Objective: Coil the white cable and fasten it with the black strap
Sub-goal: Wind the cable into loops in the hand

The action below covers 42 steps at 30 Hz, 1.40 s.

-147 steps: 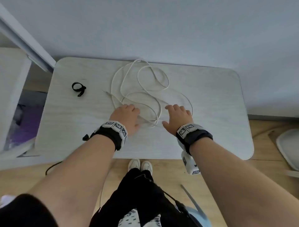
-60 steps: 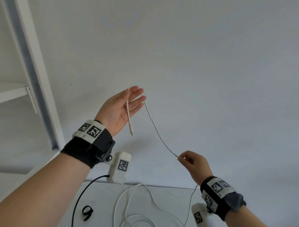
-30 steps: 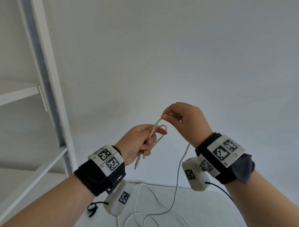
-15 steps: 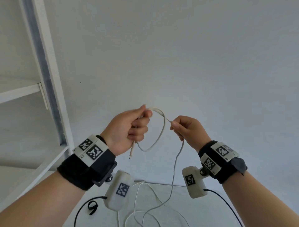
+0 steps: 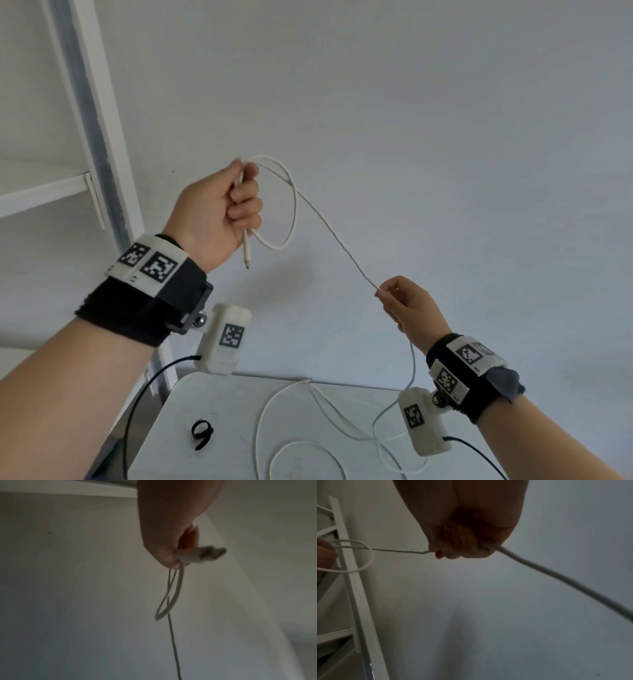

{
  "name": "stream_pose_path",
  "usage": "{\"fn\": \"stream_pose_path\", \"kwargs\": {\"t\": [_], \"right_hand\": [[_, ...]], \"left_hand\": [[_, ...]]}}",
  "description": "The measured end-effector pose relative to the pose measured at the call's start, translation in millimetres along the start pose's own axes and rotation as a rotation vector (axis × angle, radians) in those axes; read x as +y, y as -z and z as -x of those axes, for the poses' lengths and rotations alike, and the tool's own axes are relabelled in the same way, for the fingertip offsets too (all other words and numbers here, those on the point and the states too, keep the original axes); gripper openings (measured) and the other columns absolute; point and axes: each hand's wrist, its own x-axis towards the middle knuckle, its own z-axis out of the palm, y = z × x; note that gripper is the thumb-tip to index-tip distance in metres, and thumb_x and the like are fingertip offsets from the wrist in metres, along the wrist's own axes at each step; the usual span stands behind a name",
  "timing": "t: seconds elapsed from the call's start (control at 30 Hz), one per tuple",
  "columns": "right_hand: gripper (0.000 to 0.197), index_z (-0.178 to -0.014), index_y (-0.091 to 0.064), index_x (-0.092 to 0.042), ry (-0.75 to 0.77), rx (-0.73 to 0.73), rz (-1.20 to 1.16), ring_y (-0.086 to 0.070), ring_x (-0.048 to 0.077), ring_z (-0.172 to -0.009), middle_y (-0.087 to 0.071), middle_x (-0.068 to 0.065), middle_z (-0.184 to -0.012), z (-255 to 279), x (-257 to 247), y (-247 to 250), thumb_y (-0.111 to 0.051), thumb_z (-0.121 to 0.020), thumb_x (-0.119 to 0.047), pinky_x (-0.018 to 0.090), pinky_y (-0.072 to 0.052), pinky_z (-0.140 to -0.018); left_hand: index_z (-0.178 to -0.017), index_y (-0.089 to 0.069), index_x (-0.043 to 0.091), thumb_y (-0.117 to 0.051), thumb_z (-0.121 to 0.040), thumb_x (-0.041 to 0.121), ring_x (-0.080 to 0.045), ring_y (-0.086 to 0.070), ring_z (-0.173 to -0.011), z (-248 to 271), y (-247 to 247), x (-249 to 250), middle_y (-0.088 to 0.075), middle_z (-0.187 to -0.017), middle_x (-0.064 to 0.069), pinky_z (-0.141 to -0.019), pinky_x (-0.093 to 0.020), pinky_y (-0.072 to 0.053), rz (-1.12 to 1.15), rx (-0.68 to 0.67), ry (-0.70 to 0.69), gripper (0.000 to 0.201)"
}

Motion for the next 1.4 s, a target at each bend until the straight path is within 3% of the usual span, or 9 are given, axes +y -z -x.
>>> {"fn": "stream_pose_path", "kwargs": {"t": [0.17,0.4,0.5,0.67,0.77,0.87,1.07,1.23,1.4], "right_hand": [[0.014,-0.073,-0.058,-0.018,0.109,-0.01,0.212,-0.032,0.005,-0.042,-0.041,-0.011,-0.044,7,-13,-6,-0.059,-0.086,-0.022,0.014,-0.03,-0.044],[0.016,-0.071,-0.057,-0.023,0.174,-0.11,0.464,-0.036,0.006,-0.044,-0.042,-0.008,-0.048,20,-41,-16,-0.057,-0.087,-0.024,0.015,-0.032,-0.048],[0.016,-0.072,-0.059,-0.02,0.172,-0.037,0.419,-0.034,0.007,-0.04,-0.04,-0.008,-0.046,17,-47,-17,-0.056,-0.087,-0.023,0.014,-0.03,-0.044],[0.018,-0.073,-0.062,-0.015,0.09,0.111,0.371,-0.034,0.006,-0.039,-0.043,-0.007,-0.048,4,-49,-9,-0.052,-0.087,-0.02,0.014,-0.029,-0.04],[0.019,-0.072,-0.061,-0.015,0.001,-0.011,0.546,-0.04,0.009,-0.046,-0.047,-0.007,-0.053,1,-44,-10,-0.051,-0.087,-0.019,0.02,-0.03,-0.046],[0.02,-0.07,-0.06,-0.019,-0.03,-0.285,0.715,-0.043,0.005,-0.053,-0.05,-0.011,-0.062,8,-39,-20,-0.05,-0.088,-0.02,0.018,-0.029,-0.048],[0.017,-0.072,-0.063,-0.022,0.085,-0.676,0.777,-0.042,0.004,-0.056,-0.045,-0.011,-0.059,36,-59,-38,-0.054,-0.086,-0.026,0.02,-0.034,-0.054],[0.018,-0.074,-0.058,-0.024,0.243,-0.718,0.741,-0.039,0.004,-0.05,-0.042,-0.009,-0.052,44,-83,-35,-0.048,-0.088,-0.019,0.021,-0.034,-0.055],[0.021,-0.075,-0.055,-0.023,0.309,-0.596,0.734,-0.04,0.006,-0.053,-0.043,-0.01,-0.054,42,-79,-33,-0.042,-0.09,-0.018,0.03,-0.04,-0.061]], "left_hand": [[-0.085,-0.058,0.014,-0.034,-0.097,0.013,-0.006,-0.041,-0.05,0,9,-22,-0.047,-0.06,0.006,-0.05,-0.016,-0.04,-0.007,0.036,-0.004,0.027],[-0.097,-0.06,0.009,-0.037,-0.099,0.012,-0.02,-0.07,-0.08,3,7,-36,-0.071,-0.085,-0.002,-0.078,-0.03,-0.057,-0.051,-0.007,-0.018,0.023],[-0.099,-0.059,0.007,-0.037,-0.099,0.014,-0.022,-0.07,-0.081,7,3,-39,-0.072,-0.087,-0.004,-0.075,-0.031,-0.057,-0.051,-0.052,0.036,0.023],[-0.093,-0.061,0.007,-0.036,-0.098,0.014,-0.013,-0.068,-0.058,16,-5,-47,-0.071,-0.071,0.0,-0.058,-0.024,-0.057,-0.044,-0.068,0.138,0.026],[-0.091,-0.062,0.01,-0.038,-0.098,0.016,-0.01,-0.069,-0.058,16,-5,-49,-0.073,-0.07,0.002,-0.058,-0.023,-0.057,0.064,-0.053,0.164,0.026],[-0.088,-0.064,0.011,-0.04,-0.097,0.017,-0.011,-0.071,-0.064,13,-4,-48,-0.074,-0.074,0.002,-0.061,-0.023,-0.058,0.12,-0.041,0.138,0.026],[-0.095,-0.059,0.007,-0.038,-0.098,0.016,-0.028,-0.07,-0.093,12,-3,-56,-0.074,-0.095,-0.007,-0.082,-0.034,-0.057,0.059,-0.089,0.139,0.023],[-0.097,-0.06,0.008,-0.035,-0.098,0.019,-0.035,-0.064,-0.107,14,-6,-64,-0.071,-0.108,-0.008,-0.092,-0.044,-0.052,0.032,-0.126,0.169,0.027],[-0.097,-0.06,0.01,-0.038,-0.095,0.021,-0.035,-0.066,-0.104,17,-8,-66,-0.067,-0.118,-0.012,-0.083,-0.041,-0.057,0.127,-0.126,0.176,0.025]]}}
